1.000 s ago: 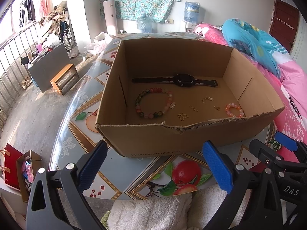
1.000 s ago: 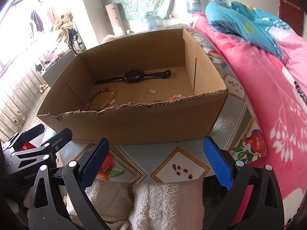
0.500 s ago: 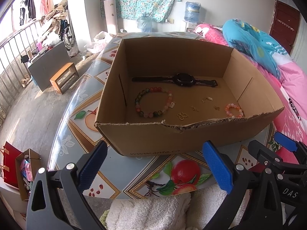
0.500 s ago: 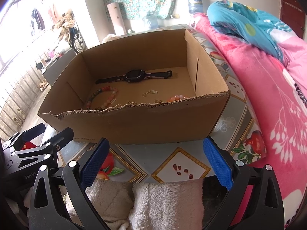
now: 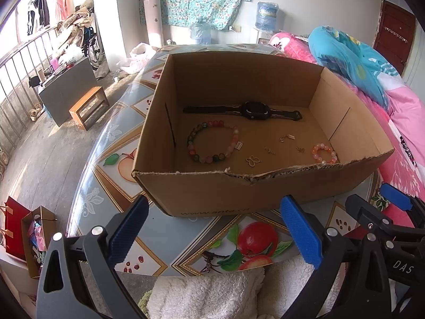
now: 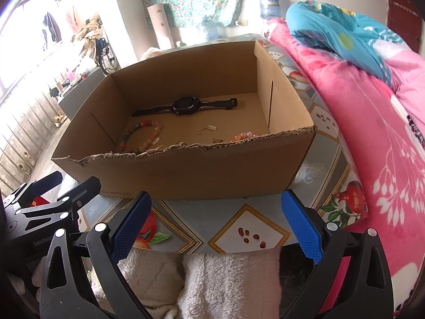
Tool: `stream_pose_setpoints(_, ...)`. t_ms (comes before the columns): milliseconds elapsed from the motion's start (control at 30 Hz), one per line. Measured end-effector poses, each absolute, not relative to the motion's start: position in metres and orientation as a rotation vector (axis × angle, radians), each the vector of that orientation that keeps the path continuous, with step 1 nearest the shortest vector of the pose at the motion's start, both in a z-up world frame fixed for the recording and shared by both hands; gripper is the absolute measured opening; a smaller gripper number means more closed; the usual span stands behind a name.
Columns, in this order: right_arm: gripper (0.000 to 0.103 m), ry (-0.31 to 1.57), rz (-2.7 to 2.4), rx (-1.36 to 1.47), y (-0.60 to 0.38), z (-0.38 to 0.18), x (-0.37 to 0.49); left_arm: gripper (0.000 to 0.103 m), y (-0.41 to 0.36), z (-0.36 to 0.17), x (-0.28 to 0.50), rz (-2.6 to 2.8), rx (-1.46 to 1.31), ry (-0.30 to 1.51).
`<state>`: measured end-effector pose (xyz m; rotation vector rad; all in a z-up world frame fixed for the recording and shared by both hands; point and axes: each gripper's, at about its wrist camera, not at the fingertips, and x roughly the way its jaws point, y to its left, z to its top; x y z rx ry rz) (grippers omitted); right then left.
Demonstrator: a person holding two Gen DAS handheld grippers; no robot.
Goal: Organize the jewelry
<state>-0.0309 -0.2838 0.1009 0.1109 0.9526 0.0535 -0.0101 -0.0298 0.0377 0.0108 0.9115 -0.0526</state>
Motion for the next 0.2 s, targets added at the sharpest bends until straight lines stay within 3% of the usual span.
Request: stream_pose_setpoints(200,0.094,0.95,0.054,0.106,-0.2839,0.1013,-0.0312,0.097,-0.0284,0.0379,-0.0092,-0.045,0.008,0.917)
